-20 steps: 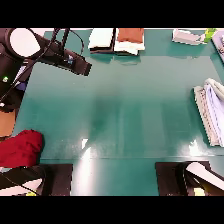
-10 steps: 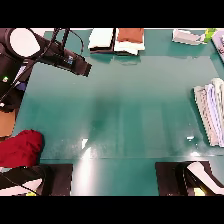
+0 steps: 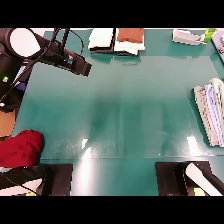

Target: Fold the shirts.

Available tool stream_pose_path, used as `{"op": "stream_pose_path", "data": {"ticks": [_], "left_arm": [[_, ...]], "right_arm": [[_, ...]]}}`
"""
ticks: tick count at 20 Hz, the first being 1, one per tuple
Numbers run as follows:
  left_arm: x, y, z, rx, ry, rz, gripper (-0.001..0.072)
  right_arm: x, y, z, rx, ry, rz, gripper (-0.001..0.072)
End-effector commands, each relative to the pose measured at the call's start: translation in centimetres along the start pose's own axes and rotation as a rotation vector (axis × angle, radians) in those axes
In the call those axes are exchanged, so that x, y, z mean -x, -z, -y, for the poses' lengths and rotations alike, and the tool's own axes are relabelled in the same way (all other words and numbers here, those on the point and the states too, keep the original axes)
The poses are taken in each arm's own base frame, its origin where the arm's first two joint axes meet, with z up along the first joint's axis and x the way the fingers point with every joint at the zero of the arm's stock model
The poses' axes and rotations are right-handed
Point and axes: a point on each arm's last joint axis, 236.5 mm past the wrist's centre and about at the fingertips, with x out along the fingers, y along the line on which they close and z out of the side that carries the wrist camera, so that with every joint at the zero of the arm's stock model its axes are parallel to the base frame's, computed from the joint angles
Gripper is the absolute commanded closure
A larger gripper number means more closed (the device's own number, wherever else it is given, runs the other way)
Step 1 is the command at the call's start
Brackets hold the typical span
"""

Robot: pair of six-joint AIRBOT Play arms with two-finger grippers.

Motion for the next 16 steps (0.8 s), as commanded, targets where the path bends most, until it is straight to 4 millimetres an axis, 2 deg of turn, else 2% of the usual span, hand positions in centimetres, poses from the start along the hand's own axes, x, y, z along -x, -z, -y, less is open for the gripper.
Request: {"op": "stream_pose_path", "data": {"ticks": [1,3,6,8,9,10,12,16], "left_arm": [[0.0,-0.2,-0.5,-0.015,-0.02,0.008,0.068],[0.0,-0.2,-0.7,-0.019,-0.029,0.007,0.068],[0.0,-0.2,-0.6,-0.017,-0.026,0.008,0.068],[0.0,-0.2,-0.6,-0.017,-0.026,0.008,0.068],[0.0,-0.2,-0.6,-0.017,-0.026,0.008,0.068],[0.0,-0.2,-0.6,-0.017,-0.026,0.008,0.068],[0.0,-0.2,-0.6,-0.017,-0.026,0.008,0.068],[0.0,-0.2,-0.6,-0.017,-0.026,0.008,0.068]], "right_arm": [[-2.4,4.1,-13.5,0.233,-0.267,-0.123,0.0122],[-3.8,7.2,-18.6,0.34,-0.354,-0.195,0.0126],[-5.3,11.5,-23.7,0.449,-0.435,-0.281,0.0213],[-6.0,13.9,-25.4,0.495,-0.461,-0.336,0.0454],[-6.3,14.8,-26.0,0.51,-0.468,-0.36,0.0625],[-6.5,15.5,-26.3,0.521,-0.472,-0.378,0.069],[-6.8,16.0,-26.5,0.527,-0.474,-0.392,0.069],[-7.0,15.4,-26.0,0.511,-0.465,-0.384,0.069]]}}
